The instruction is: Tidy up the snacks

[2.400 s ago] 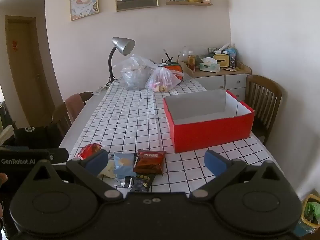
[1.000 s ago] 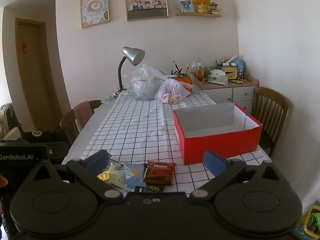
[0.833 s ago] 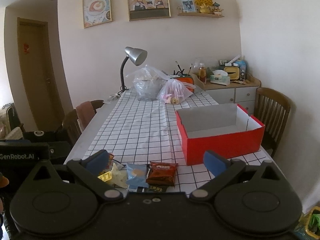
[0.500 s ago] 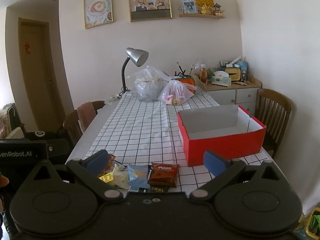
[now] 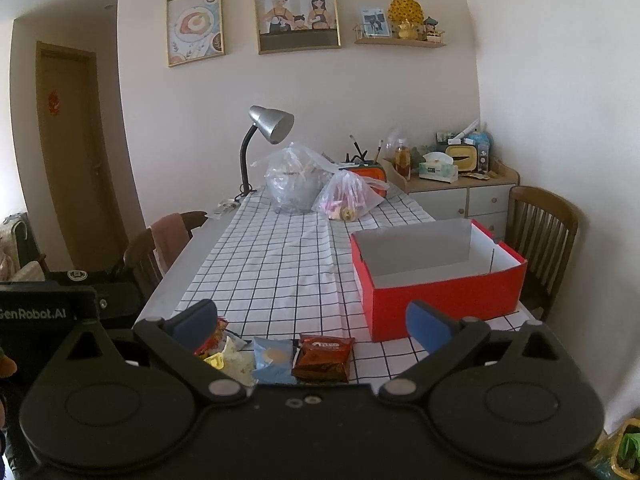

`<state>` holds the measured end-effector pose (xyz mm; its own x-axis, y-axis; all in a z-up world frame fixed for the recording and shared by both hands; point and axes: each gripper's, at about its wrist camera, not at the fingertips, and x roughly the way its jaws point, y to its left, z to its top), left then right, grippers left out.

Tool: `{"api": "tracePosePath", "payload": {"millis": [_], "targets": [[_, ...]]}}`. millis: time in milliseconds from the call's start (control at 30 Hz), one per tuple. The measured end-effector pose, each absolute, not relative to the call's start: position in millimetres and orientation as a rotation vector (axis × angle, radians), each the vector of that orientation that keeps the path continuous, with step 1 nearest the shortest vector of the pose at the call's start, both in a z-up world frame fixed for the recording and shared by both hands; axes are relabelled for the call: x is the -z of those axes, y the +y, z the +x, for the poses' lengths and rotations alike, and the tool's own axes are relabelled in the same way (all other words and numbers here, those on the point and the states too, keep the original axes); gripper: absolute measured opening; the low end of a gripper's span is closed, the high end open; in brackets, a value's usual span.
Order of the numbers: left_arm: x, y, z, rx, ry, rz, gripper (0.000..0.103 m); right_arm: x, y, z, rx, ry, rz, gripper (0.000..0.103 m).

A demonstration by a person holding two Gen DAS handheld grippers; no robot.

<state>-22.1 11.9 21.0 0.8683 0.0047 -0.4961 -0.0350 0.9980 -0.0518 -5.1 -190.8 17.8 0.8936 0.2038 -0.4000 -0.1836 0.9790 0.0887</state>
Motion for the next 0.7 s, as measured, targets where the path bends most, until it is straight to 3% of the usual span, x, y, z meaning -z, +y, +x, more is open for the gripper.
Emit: {"api": "tracePosePath", "payload": {"millis": [700], "targets": [[-5,22,-5,-0.027,0.587,-0.084,0.101,-11,-180,12,-0.234,0.477,0.03,0.098]]}}
